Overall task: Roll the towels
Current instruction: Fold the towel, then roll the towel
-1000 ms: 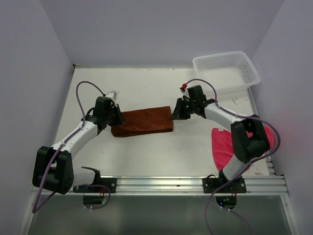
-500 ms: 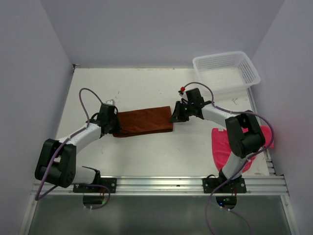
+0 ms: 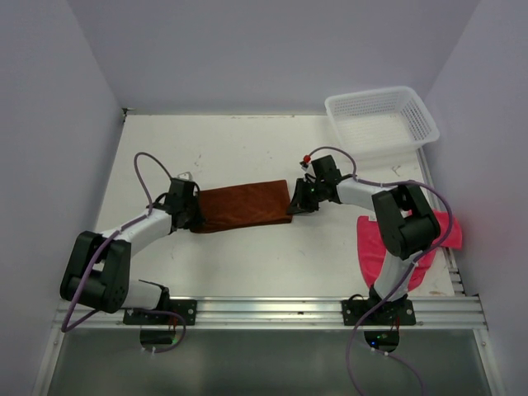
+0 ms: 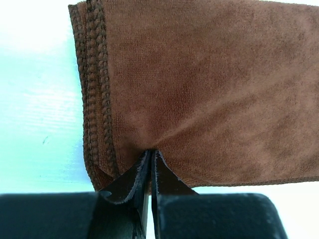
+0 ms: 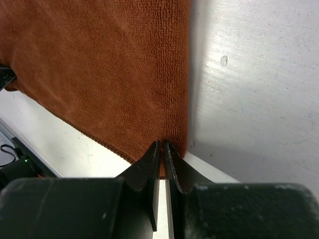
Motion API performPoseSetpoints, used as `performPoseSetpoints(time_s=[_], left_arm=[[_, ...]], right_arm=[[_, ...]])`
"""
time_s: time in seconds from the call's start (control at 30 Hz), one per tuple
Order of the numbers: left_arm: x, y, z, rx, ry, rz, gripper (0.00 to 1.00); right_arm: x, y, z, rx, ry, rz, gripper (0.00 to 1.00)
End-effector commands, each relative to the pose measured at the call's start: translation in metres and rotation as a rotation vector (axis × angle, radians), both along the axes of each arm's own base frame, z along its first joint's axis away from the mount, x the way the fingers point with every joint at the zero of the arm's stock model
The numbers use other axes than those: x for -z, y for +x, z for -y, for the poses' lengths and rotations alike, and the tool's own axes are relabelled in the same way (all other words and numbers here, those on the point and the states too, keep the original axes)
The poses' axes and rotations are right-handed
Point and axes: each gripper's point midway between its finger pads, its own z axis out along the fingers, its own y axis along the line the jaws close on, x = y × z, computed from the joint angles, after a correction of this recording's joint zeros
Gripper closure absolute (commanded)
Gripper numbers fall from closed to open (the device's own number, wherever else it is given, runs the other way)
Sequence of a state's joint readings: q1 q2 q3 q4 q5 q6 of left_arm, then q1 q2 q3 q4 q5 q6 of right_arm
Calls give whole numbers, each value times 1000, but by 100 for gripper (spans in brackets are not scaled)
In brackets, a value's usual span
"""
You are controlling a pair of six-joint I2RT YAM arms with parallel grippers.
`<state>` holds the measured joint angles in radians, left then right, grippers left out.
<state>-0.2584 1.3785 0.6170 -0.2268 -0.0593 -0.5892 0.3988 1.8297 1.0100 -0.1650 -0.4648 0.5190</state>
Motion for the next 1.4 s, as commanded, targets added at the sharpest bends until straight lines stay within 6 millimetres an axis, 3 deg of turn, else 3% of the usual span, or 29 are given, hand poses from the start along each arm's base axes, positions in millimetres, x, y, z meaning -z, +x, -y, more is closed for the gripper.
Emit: performPoseSetpoints(time_s=[0.0, 0.13, 0.17, 0.33, 0.37, 0.53, 0.67, 0.73, 0.8, 0.83, 0.9, 0.93, 0.97, 1.23, 1.37], left_arm=[[0, 1, -5, -30, 28, 4, 92], [-27, 16, 3, -15, -6, 74, 82], [-43, 26, 7, -8, -23, 113, 76], [-95, 52, 14, -4, -43, 233, 67], [-108, 61, 18, 3, -52, 261, 64], [-138, 86, 36, 42, -55, 302, 61], [-140, 104, 58, 69, -36, 309, 60], [-148, 108, 80, 101, -28, 316, 60], [-141, 111, 100, 132, -12, 301, 59], [-149, 116, 110, 143, -19, 319, 59], [-139, 118, 128, 174, -1, 299, 59], [-148, 124, 137, 182, -10, 317, 59], [-138, 126, 143, 191, 1, 298, 59], [-131, 134, 199, 270, -9, 290, 59], [-121, 135, 221, 303, -7, 274, 58]], right_arm=[[-21, 3, -3, -32, 27, 63, 88], [-47, 3, -2, -38, 32, 109, 84], [-53, 5, -1, -33, 34, 124, 83], [-77, 5, 4, -6, 40, 178, 74], [-77, 4, 5, 6, 42, 174, 72], [-70, 3, 11, 60, 31, 166, 64], [-57, 1, 11, 90, 40, 139, 62], [-49, 0, 11, 110, 46, 124, 60], [-42, -2, 11, 121, 55, 113, 58], [-37, -3, 11, 133, 58, 107, 58], [-30, -3, 12, 144, 57, 97, 58], [-28, -3, 11, 152, 62, 93, 58], [-25, -4, 10, 153, 66, 82, 58], [-4, 2, 10, 184, 59, 59, 56], [5, -1, 6, 186, 79, 34, 63]])
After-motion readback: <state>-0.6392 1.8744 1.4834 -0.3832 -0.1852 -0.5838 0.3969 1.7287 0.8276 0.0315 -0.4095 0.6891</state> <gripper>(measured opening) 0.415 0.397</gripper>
